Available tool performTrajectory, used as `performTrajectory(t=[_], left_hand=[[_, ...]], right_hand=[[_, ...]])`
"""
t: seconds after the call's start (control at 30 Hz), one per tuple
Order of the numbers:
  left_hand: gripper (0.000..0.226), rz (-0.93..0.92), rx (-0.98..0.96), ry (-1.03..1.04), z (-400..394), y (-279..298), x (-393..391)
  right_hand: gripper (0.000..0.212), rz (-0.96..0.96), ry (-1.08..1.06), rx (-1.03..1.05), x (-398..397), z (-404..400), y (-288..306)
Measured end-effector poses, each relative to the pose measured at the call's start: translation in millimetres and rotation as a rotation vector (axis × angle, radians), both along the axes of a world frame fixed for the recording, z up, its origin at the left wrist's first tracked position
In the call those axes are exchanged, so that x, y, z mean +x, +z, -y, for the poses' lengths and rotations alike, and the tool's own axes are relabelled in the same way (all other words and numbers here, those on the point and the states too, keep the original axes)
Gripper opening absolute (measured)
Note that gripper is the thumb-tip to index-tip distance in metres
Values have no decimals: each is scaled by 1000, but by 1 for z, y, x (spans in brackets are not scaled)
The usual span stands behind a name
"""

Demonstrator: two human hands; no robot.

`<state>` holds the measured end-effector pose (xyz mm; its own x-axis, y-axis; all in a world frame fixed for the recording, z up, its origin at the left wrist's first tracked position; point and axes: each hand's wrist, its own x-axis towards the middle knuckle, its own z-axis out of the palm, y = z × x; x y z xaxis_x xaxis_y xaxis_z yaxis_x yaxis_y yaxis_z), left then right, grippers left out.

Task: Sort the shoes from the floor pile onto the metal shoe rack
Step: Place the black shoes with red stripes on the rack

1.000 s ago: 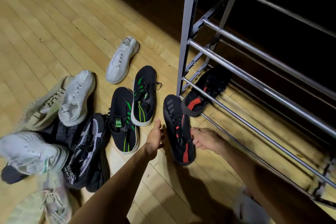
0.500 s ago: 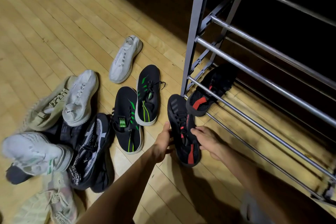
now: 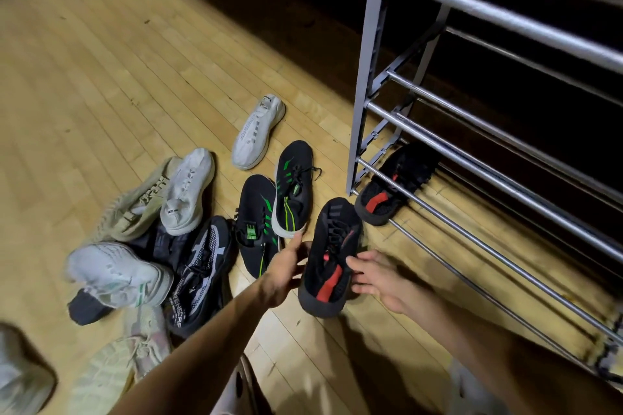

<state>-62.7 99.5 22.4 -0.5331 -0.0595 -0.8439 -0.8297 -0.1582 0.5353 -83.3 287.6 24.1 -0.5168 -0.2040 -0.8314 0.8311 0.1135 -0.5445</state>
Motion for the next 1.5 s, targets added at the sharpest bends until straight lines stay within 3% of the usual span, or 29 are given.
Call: performTrajectory(t=[0.33,0.5,0.73,0.97,1.17,1.27,1.37,1.5], left_hand=[[41,-64,-10,11,-59,32,19],[42,-95,91,-10,-102,37,12],[44,-174,80,-118,-153,47,-16],[40,-181,130,-108,-190,33,-44],[44,-178,94,-30,-192,10,-65],[56,-183,107,-67,-187,6,-75],[60,-160,113,-48,-186,6,-79],[56,-112,119,-13,-184,-3,-80]], right_hand=[[18,-129,-205,108,44,-23,19],[14,-208,-293,241,45,-56,15],[13,-324,-387,454,18,-97,0],[10,-330,-406,587,-15,-136,-16],[11,-326,-429,534,-43,-139,-43],[27,-213,-470,375,-49,-142,-46],[34,-224,-628,414,-60,-135,-60],[12,-287,-589,555,-69,-132,-65]])
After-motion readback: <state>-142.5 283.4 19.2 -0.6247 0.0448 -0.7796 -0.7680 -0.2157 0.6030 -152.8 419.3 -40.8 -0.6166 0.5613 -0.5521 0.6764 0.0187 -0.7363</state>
